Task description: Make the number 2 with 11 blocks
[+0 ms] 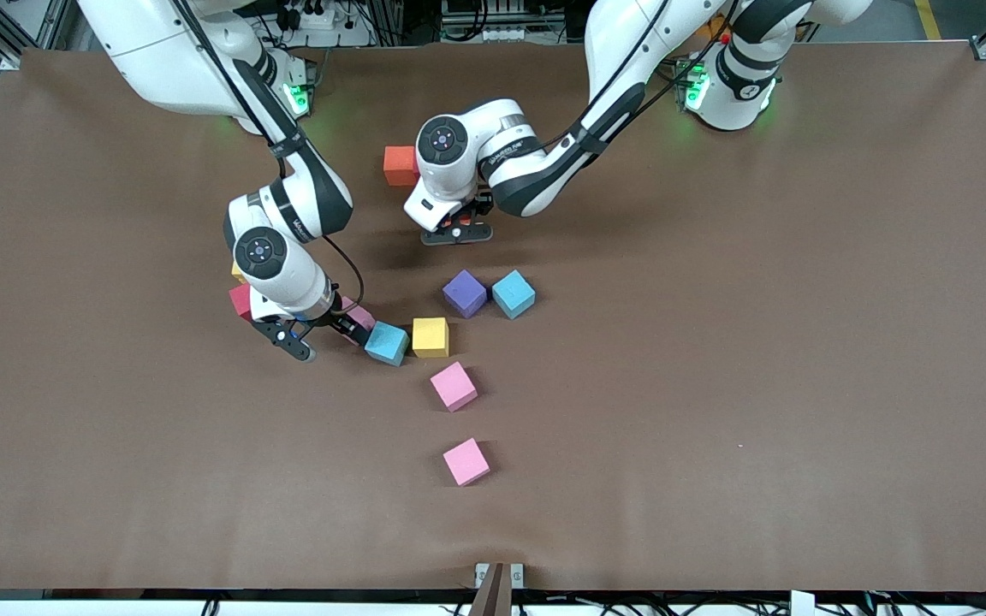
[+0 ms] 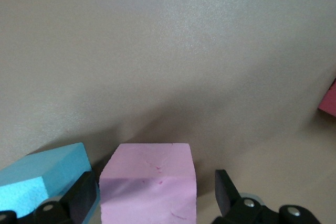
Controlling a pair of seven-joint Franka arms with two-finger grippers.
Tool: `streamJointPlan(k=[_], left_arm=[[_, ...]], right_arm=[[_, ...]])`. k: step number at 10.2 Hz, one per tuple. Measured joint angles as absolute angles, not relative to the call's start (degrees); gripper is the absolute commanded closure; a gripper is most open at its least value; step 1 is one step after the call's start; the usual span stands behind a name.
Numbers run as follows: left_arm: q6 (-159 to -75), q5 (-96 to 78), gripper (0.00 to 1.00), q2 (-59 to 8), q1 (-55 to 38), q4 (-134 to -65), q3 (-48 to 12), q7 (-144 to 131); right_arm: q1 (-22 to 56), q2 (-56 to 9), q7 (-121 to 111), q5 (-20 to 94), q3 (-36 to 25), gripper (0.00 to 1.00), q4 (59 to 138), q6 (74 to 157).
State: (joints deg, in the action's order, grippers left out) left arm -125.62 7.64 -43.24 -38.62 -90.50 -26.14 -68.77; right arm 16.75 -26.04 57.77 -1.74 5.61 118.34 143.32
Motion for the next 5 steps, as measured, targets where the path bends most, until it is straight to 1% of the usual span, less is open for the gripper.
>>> streamJointPlan(k=[1,2,5], left_arm=[[-125.9,7.6,0.61,-43.3,-39.0,-90.6,-26.1,-68.9],[-126.4,7.6,0.61,-43.3,-39.3,-90.6,-26.2,-69.0],[-127.1,9.7,0.61,-43.3,-40.0,-90.7,-26.2,-69.0]], right_arm=[[16.8,-26.0,58.1,-1.7,5.6,0.79,118.4,143.3],[16.7,-26.1,59.1,-1.7,5.6,0.88,118.4,143.3],[16.7,-25.9,60.5,-1.7,5.6,0.87,118.3,143.3]])
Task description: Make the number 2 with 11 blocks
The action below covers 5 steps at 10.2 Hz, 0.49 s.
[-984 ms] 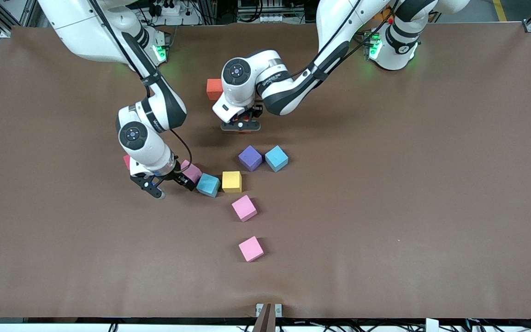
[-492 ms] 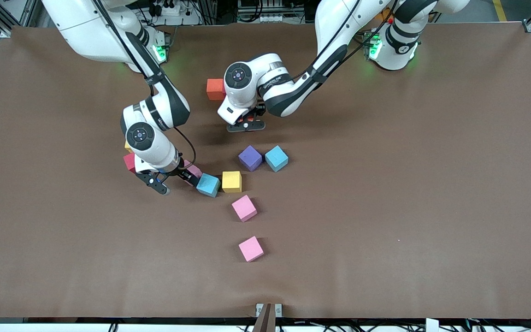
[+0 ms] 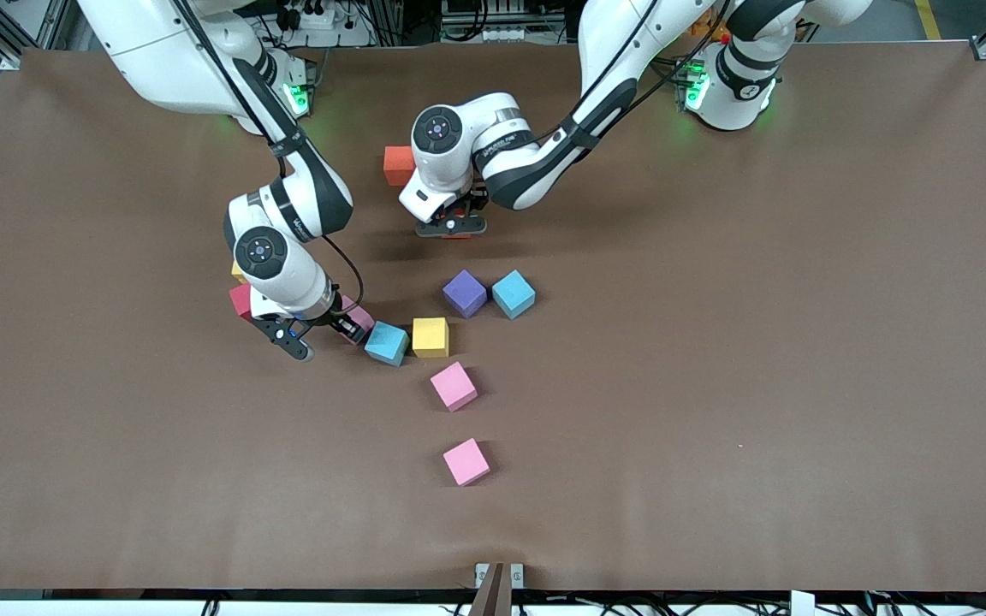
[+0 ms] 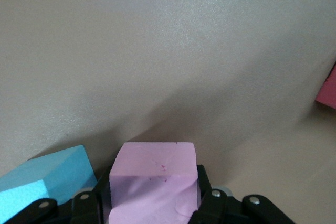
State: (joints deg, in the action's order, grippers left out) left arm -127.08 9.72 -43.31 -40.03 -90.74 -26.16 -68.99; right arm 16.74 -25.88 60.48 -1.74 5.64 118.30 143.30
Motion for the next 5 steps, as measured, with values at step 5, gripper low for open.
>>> streamJointPlan(k=[5], left_arm=[[-127.2,12.9,0.60,-44.1,-40.6,-91.0,-26.1,-69.0]], right_arm=[[16.2,-24.2,60.9,-1.7,6.7,0.85,117.3,140.8]])
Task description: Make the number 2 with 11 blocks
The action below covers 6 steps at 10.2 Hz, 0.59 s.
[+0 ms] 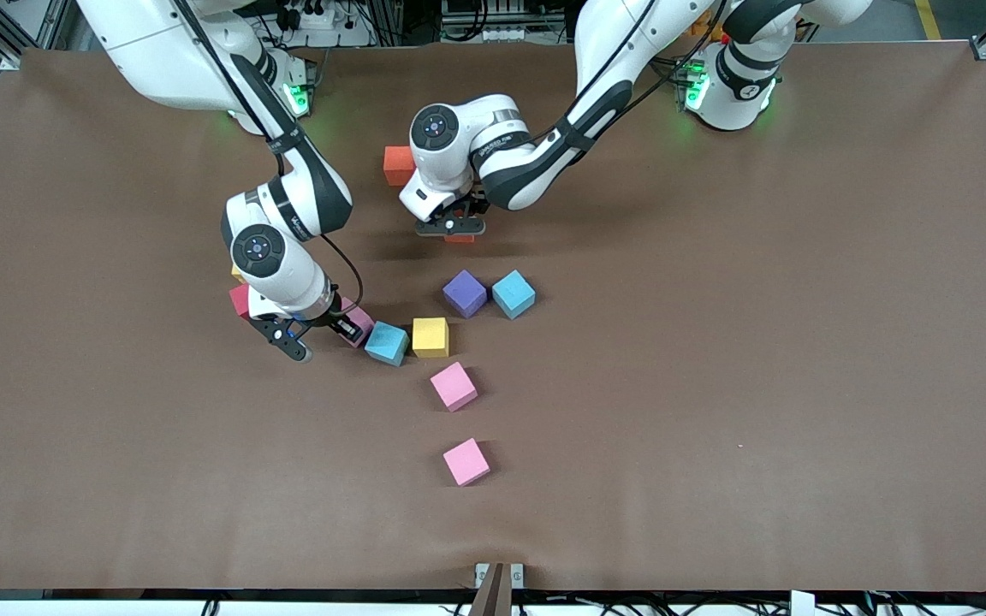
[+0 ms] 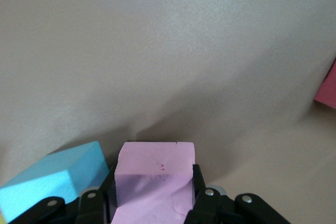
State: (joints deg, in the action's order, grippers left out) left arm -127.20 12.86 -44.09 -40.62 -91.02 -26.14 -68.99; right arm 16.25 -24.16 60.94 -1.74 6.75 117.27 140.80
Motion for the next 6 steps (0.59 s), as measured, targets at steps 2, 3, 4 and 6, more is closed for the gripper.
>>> streamJointPlan(k=[2,3,4,6], left_arm=[[-127.2,12.9,0.60,-44.1,-40.7,-91.0,-26.1,-69.0],[-127.2,12.9,0.60,-44.1,-40.8,-91.0,-26.1,-69.0],[-127.3,13.0,0.59,-44.1,-41.1,-91.0,-26.1,-69.0],[-128.0,13.2,0.59,-44.1,-41.4,-91.0,-26.1,-69.0]], right_arm=[[15.8,-21.7,61.9,-1.7,8.0,0.85,117.1,137.5],[15.8,-20.9,62.9,-1.7,8.3,0.85,117.1,137.0],[15.8,-20.4,64.4,-1.7,8.7,0.85,117.0,136.8],[15.7,-19.8,69.3,-1.7,9.2,0.85,117.0,136.6]])
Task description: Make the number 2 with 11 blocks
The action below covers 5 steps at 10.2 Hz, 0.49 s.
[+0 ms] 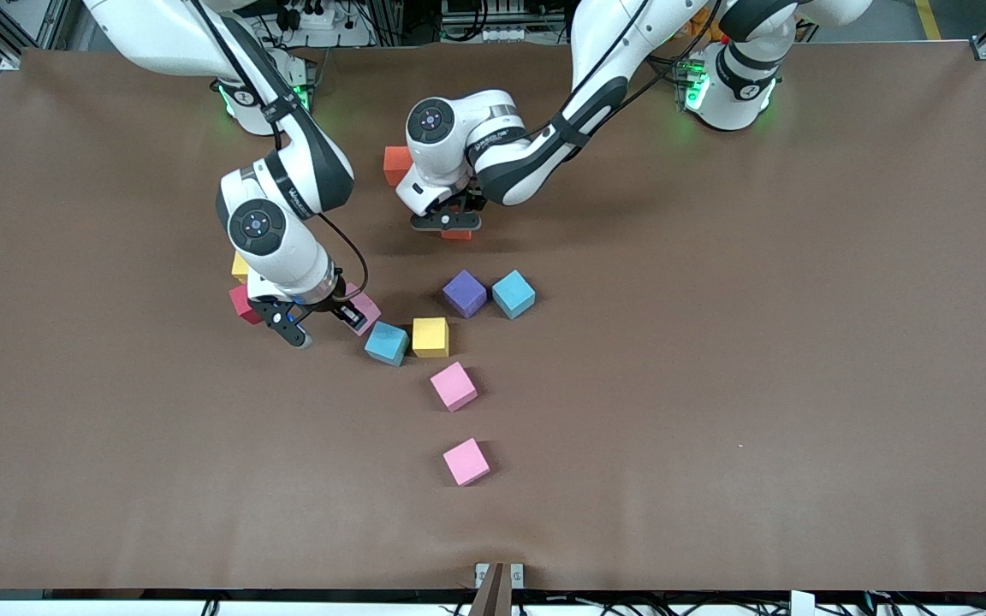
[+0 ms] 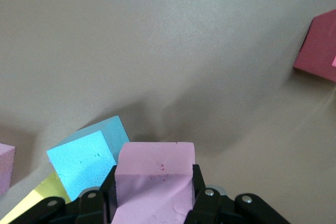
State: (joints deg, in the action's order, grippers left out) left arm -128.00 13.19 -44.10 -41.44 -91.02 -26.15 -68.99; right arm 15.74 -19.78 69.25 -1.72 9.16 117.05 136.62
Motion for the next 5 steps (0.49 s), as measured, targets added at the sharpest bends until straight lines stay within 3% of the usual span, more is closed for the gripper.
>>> streamJointPlan(k=[1,2,3,5], left_arm=[[-128.5,13.2,0.52,-44.1,-41.5,-91.0,-26.1,-69.0],[-128.7,13.2,0.18,-44.1,-41.5,-91.0,-26.1,-69.0],[-128.7,13.2,0.00,-44.2,-41.5,-91.0,-26.1,-69.0],[-128.8,13.2,0.00,-44.3,-41.5,-91.0,-26.1,-69.0]], right_arm=[[15.7,-19.8,72.1,-1.7,9.2,0.85,117.1,136.6],[15.7,-19.8,74.3,-1.7,9.2,0.85,117.1,136.6],[15.7,-19.8,75.6,-1.7,9.2,0.85,117.1,136.6],[15.7,-19.8,77.3,-1.7,9.2,0.85,117.1,136.6]])
